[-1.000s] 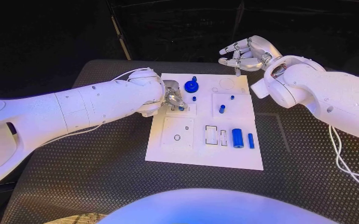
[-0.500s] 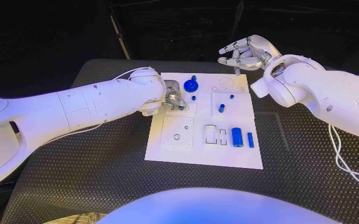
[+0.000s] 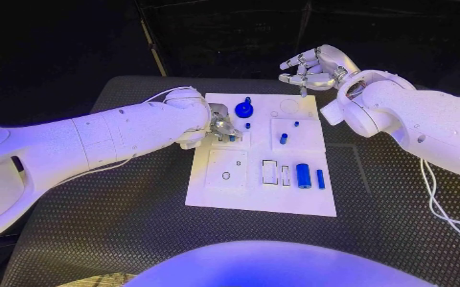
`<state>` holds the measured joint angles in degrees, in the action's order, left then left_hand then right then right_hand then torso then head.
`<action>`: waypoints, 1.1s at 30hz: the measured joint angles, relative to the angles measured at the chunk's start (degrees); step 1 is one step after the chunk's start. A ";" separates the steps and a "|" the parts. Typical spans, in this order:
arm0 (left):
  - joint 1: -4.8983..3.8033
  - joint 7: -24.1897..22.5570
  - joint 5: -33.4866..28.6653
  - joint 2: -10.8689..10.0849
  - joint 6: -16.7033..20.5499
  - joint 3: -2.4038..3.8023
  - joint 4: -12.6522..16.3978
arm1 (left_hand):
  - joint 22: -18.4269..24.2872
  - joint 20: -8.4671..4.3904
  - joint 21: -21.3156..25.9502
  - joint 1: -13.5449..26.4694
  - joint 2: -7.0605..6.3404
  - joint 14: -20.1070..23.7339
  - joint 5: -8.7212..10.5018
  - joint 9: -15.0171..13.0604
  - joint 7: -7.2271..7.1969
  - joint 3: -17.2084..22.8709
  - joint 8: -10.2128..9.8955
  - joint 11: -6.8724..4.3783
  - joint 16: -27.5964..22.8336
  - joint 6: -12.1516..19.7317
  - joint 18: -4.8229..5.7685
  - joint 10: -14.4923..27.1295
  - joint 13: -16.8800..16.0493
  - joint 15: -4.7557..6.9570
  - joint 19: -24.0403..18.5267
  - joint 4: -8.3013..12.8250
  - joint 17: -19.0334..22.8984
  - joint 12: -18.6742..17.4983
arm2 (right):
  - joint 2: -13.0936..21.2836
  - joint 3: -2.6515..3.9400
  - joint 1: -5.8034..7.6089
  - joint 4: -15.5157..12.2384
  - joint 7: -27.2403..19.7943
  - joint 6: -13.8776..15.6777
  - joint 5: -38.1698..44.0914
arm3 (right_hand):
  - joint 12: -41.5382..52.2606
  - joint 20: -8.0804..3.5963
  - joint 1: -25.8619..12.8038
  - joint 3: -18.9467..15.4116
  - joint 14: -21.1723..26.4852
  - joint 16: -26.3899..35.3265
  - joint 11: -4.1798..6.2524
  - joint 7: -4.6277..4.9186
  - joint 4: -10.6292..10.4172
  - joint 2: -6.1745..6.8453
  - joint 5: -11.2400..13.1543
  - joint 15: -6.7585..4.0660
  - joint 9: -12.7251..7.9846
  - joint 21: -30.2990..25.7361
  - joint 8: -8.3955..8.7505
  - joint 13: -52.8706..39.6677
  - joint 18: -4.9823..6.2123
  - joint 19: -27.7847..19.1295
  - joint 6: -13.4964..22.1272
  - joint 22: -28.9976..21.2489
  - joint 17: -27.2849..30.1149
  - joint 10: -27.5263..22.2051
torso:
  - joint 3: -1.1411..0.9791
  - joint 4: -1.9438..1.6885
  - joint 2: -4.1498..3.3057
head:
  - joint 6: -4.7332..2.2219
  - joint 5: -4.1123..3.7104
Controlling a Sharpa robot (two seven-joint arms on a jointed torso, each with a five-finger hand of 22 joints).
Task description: Assemble the parts on the task board
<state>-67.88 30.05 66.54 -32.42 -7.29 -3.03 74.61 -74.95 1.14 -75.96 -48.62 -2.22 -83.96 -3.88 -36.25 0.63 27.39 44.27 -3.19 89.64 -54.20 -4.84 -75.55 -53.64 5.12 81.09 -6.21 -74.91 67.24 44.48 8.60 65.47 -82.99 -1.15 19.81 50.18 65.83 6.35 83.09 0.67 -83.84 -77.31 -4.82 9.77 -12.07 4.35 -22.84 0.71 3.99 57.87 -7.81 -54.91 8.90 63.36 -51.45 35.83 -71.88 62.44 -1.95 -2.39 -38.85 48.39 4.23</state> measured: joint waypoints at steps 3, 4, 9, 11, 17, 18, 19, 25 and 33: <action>0.01 0.00 0.00 -0.15 -0.03 0.00 -0.02 | 0.00 -0.18 0.00 0.51 -0.45 0.00 0.00 0.15 0.00 -3.46 -0.28 0.00 0.00 0.00 0.00 0.00 -0.15 0.00 0.18 -1.23 0.00 0.26 | 0.00 0.00 0.00 0.01 0.00 0.00 0.02 | 0.00 0.00 0.00 0.00 0.00 0.00 0.00 0.00 0.00 0.00 0.00 0.00 0.00 0.00 0.00 0.00 0.00 0.00 0.00 0.00 0.00 0.00 | 0.02 0.00 0.01 | -0.01 0.00; 0.02 0.00 -0.01 -0.21 -0.03 0.00 -0.01 | 0.00 -0.18 0.00 0.71 -0.32 0.00 0.00 0.17 0.00 -4.42 -0.28 0.00 0.00 0.00 0.00 0.00 -0.20 0.00 0.18 -1.56 0.00 0.28 | 0.00 0.00 0.00 0.02 0.00 0.00 0.02 | 0.00 0.00 0.00 0.00 0.00 0.00 0.00 0.00 0.00 0.00 0.00 0.00 0.00 0.00 0.00 0.00 0.00 0.00 0.00 0.00 0.00 0.00 | 0.02 0.00 0.01 | -0.01 0.00; 0.04 0.00 -0.01 -0.68 0.04 0.00 0.20 | 0.01 -0.18 0.00 0.71 -0.32 -0.19 0.00 0.35 0.00 -8.59 -0.28 0.00 0.00 0.00 0.00 0.00 -0.21 0.19 0.18 -3.24 0.00 0.28 | 0.01 0.00 0.00 0.03 0.00 0.00 0.03 | 0.00 0.00 0.00 0.00 0.00 0.27 0.00 0.00 0.00 0.00 0.00 0.00 0.00 0.00 0.00 0.00 0.00 0.00 0.00 0.00 0.06 0.00 | 0.03 -0.01 0.01 | -0.09 -0.08; 0.07 0.00 -0.01 -0.95 0.10 0.04 0.38 | 0.01 -0.34 0.00 0.71 -0.32 -0.20 0.00 0.36 0.00 -10.16 -0.29 0.00 0.00 0.00 0.00 0.00 -0.21 0.20 0.35 -3.95 0.00 0.28 | 0.01 0.00 0.00 0.06 0.00 -0.01 0.03 | 0.00 0.17 0.00 0.00 0.00 0.27 0.00 0.00 0.00 0.00 0.00 0.00 0.00 0.00 0.00 0.00 0.00 -0.17 0.00 -0.05 0.06 0.00 | 0.03 -0.02 0.01 | -0.10 -0.09; 0.22 0.12 -0.01 -1.60 0.37 0.78 0.88 | 0.01 -0.34 0.01 0.31 0.09 -0.20 0.01 0.43 -0.01 -13.38 -0.36 0.04 0.00 0.02 0.00 0.04 0.23 0.20 0.35 -5.53 0.00 0.28 | 0.01 0.00 0.00 0.12 -0.04 -0.03 0.04 | 0.00 0.21 -0.24 -0.16 0.00 0.27 0.00 0.00 -0.16 -0.24 0.00 0.00 0.00 0.00 0.01 -0.01 0.00 -0.21 0.00 -0.13 0.05 0.00 | 0.04 -0.03 0.01 | -0.15 -0.14; 0.22 0.13 -0.01 -1.63 0.43 1.07 0.96 | 0.01 -0.34 0.01 0.07 0.32 -0.20 0.01 0.43 -0.01 -13.86 -0.36 0.23 0.00 0.02 0.00 0.22 0.30 0.20 0.35 -5.68 0.00 0.28 | 0.00 0.00 0.00 0.14 -0.04 -0.03 0.04 | 0.00 0.20 -0.24 -0.16 0.00 0.27 0.00 0.00 -0.16 -0.24 0.00 0.00 0.00 0.00 0.01 -0.01 0.00 -0.21 0.00 -0.13 0.05 0.00 | 0.04 -0.03 0.01 | -0.15 -0.14; 0.22 0.15 0.00 -1.66 0.52 1.52 1.11 | 0.01 -0.34 0.01 -0.03 0.43 -0.20 0.01 0.43 -0.01 -14.21 -0.37 0.23 0.00 0.02 0.00 0.22 0.38 0.20 0.35 -5.90 0.00 0.28 | -0.04 0.00 0.00 0.19 -0.04 -0.03 0.04 | 0.00 0.20 -0.24 -0.16 0.00 0.27 0.00 0.00 -0.16 -0.24 0.00 0.00 0.00 0.00 0.01 0.01 0.00 -0.21 0.00 -0.16 0.07 0.00 | 0.03 -0.03 0.01 | -0.18 -0.15; 0.22 0.16 0.00 -2.22 0.73 4.10 2.18 | 0.01 -0.34 0.70 -0.87 0.24 -0.20 0.01 0.49 0.41 -17.03 -0.71 0.65 0.00 0.45 -0.01 1.26 1.91 0.20 0.34 -6.97 0.00 -0.79 | -0.29 -0.01 -0.01 0.52 -0.05 -0.04 0.04 | 0.00 0.20 -0.24 -0.16 0.00 0.27 0.00 0.00 -0.16 -0.24 0.00 0.00 0.00 0.00 0.01 0.05 0.00 -0.20 0.00 -0.23 0.11 0.00 | 0.04 -0.03 0.01 | -0.36 -0.22; -1.12 0.17 -0.01 -4.45 -1.01 7.62 1.90 | 3.18 1.37 5.07 -6.19 0.32 -0.05 0.01 4.35 3.70 -21.96 -7.24 3.25 0.00 7.24 0.00 8.20 11.22 -1.63 -2.39 -8.19 0.00 -7.06 | -0.35 -0.01 -0.02 0.89 -0.05 -0.04 0.05 | 0.00 0.20 -0.24 -0.16 0.00 0.27 0.00 0.00 -0.15 -0.24 0.00 0.00 0.00 -0.24 0.01 0.05 0.00 -0.20 0.00 -0.23 0.18 0.00 | -0.03 -0.03 0.02 | -0.59 -0.32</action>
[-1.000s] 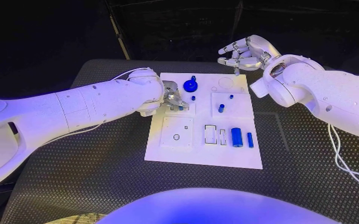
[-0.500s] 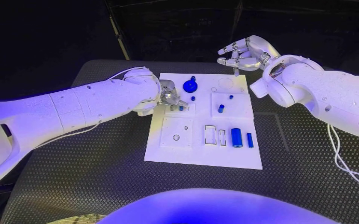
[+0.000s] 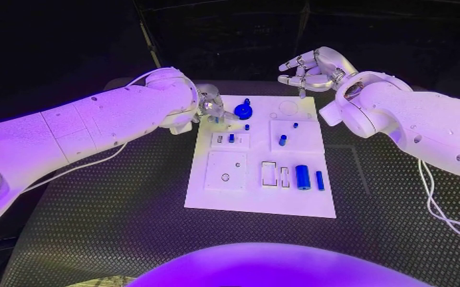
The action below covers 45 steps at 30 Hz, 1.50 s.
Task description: Assemble the parts on the task board
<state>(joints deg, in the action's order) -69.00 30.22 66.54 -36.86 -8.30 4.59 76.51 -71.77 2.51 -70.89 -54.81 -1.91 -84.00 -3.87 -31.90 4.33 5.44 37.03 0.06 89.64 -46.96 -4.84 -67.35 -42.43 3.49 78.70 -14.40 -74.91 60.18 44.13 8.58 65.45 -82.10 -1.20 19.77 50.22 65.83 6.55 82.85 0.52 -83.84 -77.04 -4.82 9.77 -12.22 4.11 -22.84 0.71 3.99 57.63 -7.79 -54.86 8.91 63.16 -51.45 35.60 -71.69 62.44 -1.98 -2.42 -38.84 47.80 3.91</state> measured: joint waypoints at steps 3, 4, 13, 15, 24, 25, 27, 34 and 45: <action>-1.37 0.00 -0.01 -0.30 -1.56 0.51 -2.08 | 0.53 0.58 0.68 -2.03 0.34 0.09 0.00 2.18 0.89 -1.42 -2.86 1.03 0.00 0.89 0.00 1.20 1.86 -0.48 -0.58 -0.04 0.00 -0.99 | 0.01 0.00 0.00 0.05 0.01 -0.01 0.00 | 0.00 0.00 0.00 0.00 0.00 0.00 0.00 0.00 0.00 0.00 0.00 0.00 0.00 0.00 0.00 0.00 0.00 0.00 0.00 0.00 0.00 0.00 | 0.00 0.00 0.00 | -0.10 -0.04; -1.77 0.01 -0.02 -0.29 -2.02 0.61 -2.89 | 0.53 0.58 0.68 -2.58 0.44 0.11 0.00 2.71 0.89 -1.81 -3.48 1.06 0.00 0.89 0.00 1.24 1.98 -0.57 -0.58 -0.02 0.00 -0.99 | 0.01 0.00 0.00 0.06 0.01 -0.01 0.00 | 0.00 0.00 0.00 0.00 0.00 0.00 0.00 0.00 0.00 0.00 0.00 0.00 0.00 0.00 0.00 0.00 0.00 0.00 0.00 0.00 0.00 0.00 | -0.01 0.02 0.00 | -0.18 -0.04; -4.11 -0.06 -0.14 3.60 -5.39 0.88 -13.04 | 0.17 1.21 0.68 -4.36 1.09 -0.06 0.01 5.05 1.20 -4.30 -5.46 1.06 0.00 -0.90 0.00 1.23 2.05 -0.74 -0.38 -0.66 0.00 -0.70 | -0.19 0.00 0.00 0.14 0.06 -0.05 0.00 | 0.00 0.00 0.00 0.00 0.00 0.00 0.00 0.00 0.00 0.00 0.00 0.00 0.00 0.00 0.01 -0.01 -0.01 0.00 0.00 0.01 0.00 0.00 | -0.02 0.12 -0.09 | -0.66 -0.11; -4.22 -0.10 -0.16 4.56 -5.94 0.81 -14.56 | 0.06 1.21 0.67 -4.70 1.43 -0.06 0.01 5.29 1.21 -4.58 -5.46 1.06 0.00 -1.15 0.00 1.23 2.05 -0.74 -0.38 -0.87 0.00 -0.45 | -0.23 0.00 0.00 0.10 0.06 -0.07 0.00 | 0.00 0.00 0.00 0.00 0.00 0.00 0.00 0.00 0.00 0.00 0.00 0.00 0.00 0.00 0.01 -0.01 0.00 0.00 0.00 0.01 0.00 0.00 | -0.01 0.16 -0.15 | -0.77 -0.12; -4.38 -0.20 -0.26 8.31 -8.24 0.17 -19.54 | -0.21 1.21 0.67 -4.73 1.46 -0.06 0.49 6.02 1.08 -6.32 -6.03 1.06 0.00 -2.20 -0.01 1.23 1.96 -0.74 -0.38 -1.47 0.00 -0.20 | -0.37 0.00 0.00 0.03 0.12 -0.13 0.07 | 0.00 0.00 0.00 0.00 0.00 0.00 0.00 0.00 0.00 0.00 0.00 0.00 0.00 0.00 0.01 -0.01 0.00 0.00 0.00 0.01 -0.01 0.00 | 0.03 0.38 -0.53 | -1.06 0.07; -4.38 -0.21 -0.27 8.62 -8.46 0.09 -19.95 | -0.24 1.21 0.67 -4.96 1.22 -0.06 0.54 6.12 1.09 -6.54 -6.12 1.06 0.00 -2.20 0.00 1.23 1.98 -0.74 -0.38 -1.56 0.00 -0.20 | -0.39 0.00 0.00 0.03 0.13 -0.14 0.08 | 0.00 0.00 0.00 0.00 0.00 0.00 0.00 0.00 0.00 0.00 0.00 0.00 0.00 0.00 0.01 -0.01 0.00 0.00 0.00 0.01 -0.01 0.00 | 0.04 0.38 -0.56 | -1.06 0.07; -4.38 -0.22 -0.28 9.19 -8.88 -0.10 -20.68 | -0.27 1.21 0.67 -4.98 1.21 -0.06 0.54 6.20 1.09 -6.64 -6.12 1.06 0.00 -2.20 -0.01 1.23 2.01 -0.74 -0.38 -1.66 0.00 -0.20 | -0.44 0.00 0.00 0.01 0.14 -0.15 0.10 | 0.00 0.00 0.00 0.00 0.00 0.00 0.00 0.00 0.00 0.00 0.00 0.00 0.00 0.00 0.02 -0.01 0.00 0.00 0.00 0.01 -0.01 0.00 | 0.06 0.41 -0.62 | -1.08 0.07; -4.14 -0.26 -0.32 10.70 -10.28 -0.71 -22.54 | -0.27 1.20 0.67 -5.04 1.27 -0.06 0.54 6.35 0.88 -7.02 -6.12 1.06 0.00 -2.41 0.00 1.23 2.01 -0.73 -0.38 -1.73 0.00 -0.20 | -0.57 0.00 0.00 -0.01 0.16 -0.19 0.16 | 0.00 0.00 0.00 0.00 0.00 0.00 0.00 0.00 0.00 0.00 0.00 0.00 0.00 0.00 0.02 -0.01 0.00 0.00 0.00 0.01 -0.01 0.00 | 0.08 0.44 -0.67 | -0.88 0.08; -3.53 -0.28 -0.36 11.50 -12.10 -0.99 -23.98 | -0.28 1.20 0.67 -6.77 1.83 -0.06 0.54 6.92 0.93 -8.11 -6.61 1.06 0.00 -3.26 0.00 1.23 2.28 -0.73 -0.38 -1.24 0.00 -0.20 | -0.71 0.00 0.00 -0.01 0.18 -0.25 0.24 | 0.00 0.00 0.00 0.00 0.00 0.00 0.00 0.00 0.00 0.00 0.00 0.00 0.00 0.00 0.02 -0.02 -0.01 0.00 0.00 0.02 -0.01 0.00 | 0.09 0.44 -0.65 | -0.74 0.02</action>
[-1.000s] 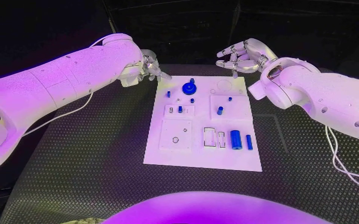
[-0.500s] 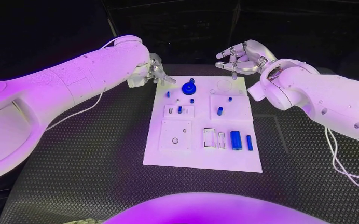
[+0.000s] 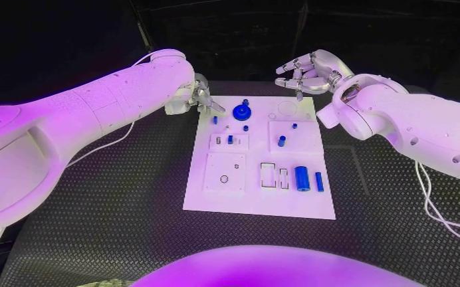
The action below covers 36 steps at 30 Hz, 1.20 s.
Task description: Assemble the parts on the task board
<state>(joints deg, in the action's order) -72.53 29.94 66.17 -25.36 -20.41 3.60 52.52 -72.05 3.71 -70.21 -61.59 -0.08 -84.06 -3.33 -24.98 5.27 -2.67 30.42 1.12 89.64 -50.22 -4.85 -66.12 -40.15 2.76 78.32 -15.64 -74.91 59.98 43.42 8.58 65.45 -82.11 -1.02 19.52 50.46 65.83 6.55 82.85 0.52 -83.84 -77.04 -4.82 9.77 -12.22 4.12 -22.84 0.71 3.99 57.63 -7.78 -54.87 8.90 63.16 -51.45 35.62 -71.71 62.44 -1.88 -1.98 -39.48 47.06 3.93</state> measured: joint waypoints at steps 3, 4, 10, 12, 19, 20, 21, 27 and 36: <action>0.12 -0.01 0.00 0.21 -0.37 0.00 -0.36 | -0.07 0.00 0.00 -0.51 0.04 0.00 0.00 0.15 -0.18 -0.15 0.00 0.00 0.00 -0.18 0.00 0.00 0.05 0.00 0.00 0.16 0.00 0.00 | -0.03 0.00 0.00 0.02 0.00 -0.02 0.02 | 0.00 0.00 0.00 0.00 0.00 0.00 0.00 0.00 0.00 0.00 0.00 0.00 0.00 0.00 0.00 0.00 0.00 0.00 0.00 0.00 0.00 0.00 | -0.01 -0.02 0.03 | 0.04 -0.01; 0.16 -0.02 0.00 0.29 -0.47 0.00 -0.46 | -0.07 0.00 0.00 -0.55 0.08 0.00 0.00 0.16 -0.21 -0.15 0.00 0.00 0.00 -0.20 0.00 0.00 0.05 0.00 0.00 0.16 0.00 0.00 | -0.03 0.00 0.00 0.02 0.00 -0.03 0.02 | 0.00 0.00 0.00 0.00 0.00 0.00 0.00 0.00 0.00 0.00 0.00 0.00 0.00 0.00 0.00 0.00 0.00 0.00 0.00 0.00 0.00 0.00 | -0.01 -0.03 0.04 | 0.04 0.01; 0.50 -0.10 -0.01 0.77 -0.97 -0.06 -0.82 | -0.13 0.00 0.00 -0.55 0.09 0.00 0.00 0.19 -0.22 -0.15 0.00 0.00 0.00 -0.19 0.00 0.00 0.05 0.00 0.00 0.16 0.00 0.00 | -0.14 0.00 0.00 0.08 0.00 -0.06 0.05 | 0.00 0.00 0.00 0.00 0.00 0.00 0.00 0.00 0.00 0.00 0.00 0.00 0.00 0.00 0.00 0.00 0.00 0.00 0.00 0.00 0.00 0.00 | -0.01 -0.08 0.04 | 0.09 0.02; 0.58 -0.13 -0.02 0.85 -1.06 -0.07 -0.87 | -0.13 0.00 0.00 -0.91 0.44 0.00 0.00 0.28 -0.07 -0.31 0.00 -0.01 0.00 -0.40 0.00 -0.01 0.05 0.00 0.00 0.32 0.00 0.28 | -0.17 0.00 0.00 0.10 0.00 -0.07 0.06 | 0.00 0.00 0.00 0.00 0.00 0.00 0.00 0.00 0.00 0.00 0.00 0.00 0.00 0.00 0.00 0.00 0.00 0.00 0.00 0.00 0.00 0.00 | -0.01 -0.09 0.04 | 0.12 0.06; 0.69 -0.28 -0.03 0.95 -1.14 -0.10 -0.87 | -0.25 0.00 0.00 -2.00 0.98 0.00 0.00 0.50 -0.25 -0.55 -0.22 -0.21 0.00 -0.99 0.00 -0.22 0.04 0.00 0.00 0.56 0.00 0.37 | -0.26 0.00 0.00 0.20 0.00 -0.11 0.07 | 0.00 0.00 0.00 0.00 0.00 0.00 0.00 0.00 0.00 0.00 0.00 0.00 0.00 0.00 0.00 0.00 0.01 0.00 0.00 0.00 0.00 0.00 | -0.02 -0.09 0.04 | 0.23 0.15; 0.69 -0.30 -0.03 0.96 -1.14 -0.11 -0.87 | -0.26 0.00 0.00 -2.02 1.00 0.00 0.00 0.53 -0.25 -0.55 -0.22 -0.21 0.00 -0.99 0.00 -0.22 0.04 0.00 0.00 0.56 0.00 0.37 | -0.29 0.00 0.00 0.21 0.00 -0.12 0.07 | 0.00 0.00 0.00 0.00 0.00 0.00 0.00 0.00 0.00 0.00 0.00 0.00 0.00 0.00 0.00 0.00 0.01 0.00 0.00 0.00 0.00 0.00 | -0.02 -0.09 0.04 | 0.25 0.16; 0.71 -0.32 -0.03 0.99 -1.14 -0.11 -0.86 | -0.31 0.00 0.00 -2.33 1.31 0.00 0.00 0.59 -0.25 -0.65 -0.22 -0.21 0.00 -0.99 0.01 -0.21 0.04 0.00 0.00 0.66 0.00 0.37 | -0.31 0.00 0.00 0.23 0.00 -0.13 0.07 | 0.00 0.00 0.00 0.00 0.00 0.00 0.00 0.00 0.00 0.00 0.00 0.00 0.00 0.00 0.00 -0.01 0.00 0.00 0.00 0.00 0.00 0.00 | -0.02 -0.09 0.04 | 0.26 0.16; 0.80 -0.40 -0.04 1.10 -1.14 -0.14 -0.86 | -0.38 0.00 0.00 -4.24 2.66 0.00 0.00 0.92 -0.44 -1.03 -0.22 -0.21 0.00 -1.60 0.00 -0.21 0.23 0.00 0.00 1.04 0.00 0.37 | -0.37 0.00 0.00 0.27 0.00 -0.19 0.09 | 0.00 0.00 0.00 0.00 0.00 0.00 0.00 0.00 0.00 0.00 -0.23 0.00 0.00 0.00 -0.20 -0.08 0.00 0.00 0.00 0.00 0.00 0.00 | -0.03 -0.07 0.04 | 0.32 0.25; 0.88 -0.56 -0.13 1.22 -1.12 -0.16 -0.99 | -0.57 -0.01 -0.01 -8.43 4.99 0.00 -0.01 1.42 -0.24 0.09 -0.71 -0.21 0.00 -1.81 0.00 -0.21 0.57 0.00 0.00 3.41 0.00 0.37 | -0.39 0.00 0.00 0.28 0.01 -0.26 0.09 | 0.00 0.00 0.00 0.00 0.00 0.00 0.00 0.00 0.00 0.00 -0.23 0.00 0.00 0.00 -0.20 -0.08 0.00 0.00 0.00 0.00 -0.01 0.00 | -0.06 -0.03 0.03 | 0.46 0.25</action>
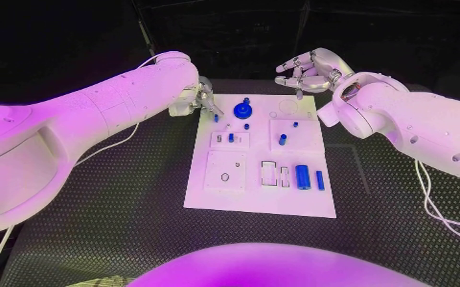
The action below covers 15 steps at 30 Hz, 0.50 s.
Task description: Assemble the parts on the task board
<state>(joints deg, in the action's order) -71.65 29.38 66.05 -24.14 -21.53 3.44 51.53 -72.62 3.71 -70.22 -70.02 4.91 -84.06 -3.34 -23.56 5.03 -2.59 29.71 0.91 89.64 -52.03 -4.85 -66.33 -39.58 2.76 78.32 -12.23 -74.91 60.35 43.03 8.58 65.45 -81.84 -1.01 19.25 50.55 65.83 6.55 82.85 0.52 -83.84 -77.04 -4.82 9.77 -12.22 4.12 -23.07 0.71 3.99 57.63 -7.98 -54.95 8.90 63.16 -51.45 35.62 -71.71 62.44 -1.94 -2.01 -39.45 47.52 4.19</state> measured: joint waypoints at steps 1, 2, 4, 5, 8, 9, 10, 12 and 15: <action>0.01 -0.03 -0.02 0.05 -0.01 0.00 -0.02 | 0.00 0.00 0.00 -0.13 0.13 0.00 0.00 0.05 0.00 0.00 0.00 0.00 0.00 0.00 0.00 0.00 0.04 0.00 0.00 0.00 0.00 0.00 | -0.02 0.00 0.00 0.00 0.00 -0.01 0.00 | 0.00 0.00 0.00 0.00 0.00 0.00 0.00 0.00 0.00 0.00 0.00 0.00 0.00 0.00 0.00 0.00 0.00 0.00 0.00 0.00 0.00 0.00 | 0.00 0.00 0.00 | 0.03 0.00; 0.02 -0.06 -0.04 0.10 -0.02 0.00 -0.04 | 0.00 0.00 0.00 -0.23 0.23 0.00 0.00 0.06 0.00 0.00 0.00 0.00 0.00 0.00 0.00 0.00 0.04 0.00 0.00 0.00 0.00 0.00 | -0.03 0.00 0.00 0.00 0.00 -0.01 0.00 | 0.00 0.00 0.00 0.00 0.00 0.00 0.00 0.00 0.00 0.00 0.00 0.00 0.00 0.00 0.00 0.00 0.00 0.00 0.00 0.00 0.00 0.00 | 0.00 0.00 0.00 | 0.03 0.00; 0.07 -0.12 -0.08 0.20 -0.05 0.00 -0.09 | 0.00 0.00 0.00 -0.23 0.23 0.00 0.00 0.06 0.00 0.00 0.00 0.00 0.00 0.00 0.00 0.00 0.04 0.00 0.00 0.00 0.00 0.00 | -0.05 0.00 0.00 0.00 0.01 -0.03 0.00 | 0.00 0.00 0.00 0.00 0.00 0.00 0.00 0.00 0.00 0.00 0.00 0.00 0.00 0.00 0.00 0.00 0.00 0.00 0.00 0.00 0.00 0.00 | 0.00 0.00 -0.01 | 0.05 0.00; 0.09 -0.15 -0.10 0.24 -0.07 0.00 -0.10 | 0.00 0.00 0.00 -0.23 0.23 0.00 0.00 0.06 0.00 0.06 0.00 0.00 0.00 0.00 0.00 0.00 0.04 0.00 0.00 0.06 0.00 0.00 | -0.06 0.00 0.00 0.01 0.01 -0.03 0.00 | 0.00 0.00 0.00 0.00 0.00 0.00 0.00 0.00 0.00 0.00 0.00 0.00 0.00 0.00 0.00 0.00 0.00 0.00 0.00 0.00 0.00 0.00 | 0.00 0.01 -0.01 | 0.08 0.00; 0.14 -0.22 -0.16 0.29 -0.18 -0.02 -0.13 | -0.06 0.00 0.00 -0.23 0.23 0.00 0.00 0.06 -0.21 0.16 0.00 0.00 0.00 -0.21 0.00 0.00 0.04 0.00 0.00 0.16 0.00 0.00 | -0.07 0.00 0.00 0.02 0.01 -0.05 0.01 | 0.00 0.00 0.00 0.00 0.00 0.00 0.00 0.00 0.00 0.00 0.00 0.00 0.00 0.00 0.00 0.00 0.00 0.00 0.00 0.00 0.00 0.00 | 0.01 0.01 -0.01 | 0.14 0.00; 0.14 -0.23 -0.18 0.30 -0.21 -0.02 -0.15 | -0.06 0.00 0.00 -0.23 0.23 0.00 0.00 0.07 -0.21 0.01 0.01 0.00 0.00 -0.21 0.00 0.00 0.04 0.00 0.00 0.31 0.00 0.00 | -0.07 0.00 0.00 0.02 0.01 -0.06 0.01 | 0.00 0.00 0.00 0.00 0.00 0.00 0.00 0.00 0.00 0.00 0.00 0.00 0.00 0.00 0.00 0.00 0.00 0.00 0.00 0.00 0.00 0.00 | 0.00 0.01 -0.01 | 0.16 0.00; 0.14 -0.24 -0.19 0.30 -0.24 -0.02 -0.17 | -0.06 0.00 0.00 -0.23 0.23 0.00 0.00 0.13 -0.21 0.00 0.01 0.00 0.00 -0.21 0.00 0.00 0.04 0.00 0.00 0.32 0.00 0.00 | -0.07 0.00 0.00 0.03 0.01 -0.06 0.01 | 0.00 0.00 0.00 0.00 0.00 0.00 0.00 0.00 0.00 0.00 0.00 0.00 0.00 0.00 0.00 0.00 0.00 0.00 0.00 0.00 0.00 0.00 | 0.01 0.01 -0.01 | 0.18 0.00; 0.15 -0.25 -0.23 0.30 -0.29 -0.02 -0.21 | -0.06 0.00 0.00 -0.23 0.23 0.00 0.00 0.14 -0.21 0.00 0.01 0.00 0.00 -0.21 0.00 0.00 0.03 0.00 0.00 0.32 0.00 0.00 | -0.08 0.00 0.00 0.04 0.01 -0.08 0.02 | 0.00 0.00 0.00 0.00 0.00 0.00 0.00 0.00 0.00 0.00 0.00 0.00 0.00 0.00 0.00 0.00 0.00 0.00 0.00 0.00 0.00 0.00 | 0.01 0.01 -0.01 | 0.21 0.00; 0.17 -0.26 -0.26 0.30 -0.36 -0.03 -0.27 | -0.06 0.00 0.00 -0.23 0.23 0.00 0.00 0.14 -0.21 0.00 0.02 0.00 0.00 -0.21 0.00 0.00 0.03 0.00 0.00 0.32 0.00 0.00 | -0.09 0.00 0.00 0.06 0.02 -0.09 0.02 | 0.00 0.00 0.00 0.00 0.00 0.00 0.00 0.00 0.00 0.00 0.00 0.00 0.00 0.00 0.00 0.00 0.00 0.00 0.00 0.00 0.00 0.00 | 0.01 0.01 -0.01 | 0.22 0.00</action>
<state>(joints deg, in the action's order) -71.47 29.13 65.79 -23.84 -21.88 3.41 51.26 -72.68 3.71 -70.22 -70.25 5.14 -84.06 -3.34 -23.42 4.82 -2.58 29.73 0.91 89.64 -52.24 -4.85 -66.33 -39.55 2.76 78.31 -11.91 -74.91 60.35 42.95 8.58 65.45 -81.78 -0.99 19.16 50.57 65.83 6.55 82.85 0.52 -83.84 -77.04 -4.82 9.77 -12.22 4.12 -23.07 0.71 3.99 57.63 -7.98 -54.95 8.90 63.16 -51.45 35.62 -71.71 62.44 -1.94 -2.01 -39.46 47.74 4.19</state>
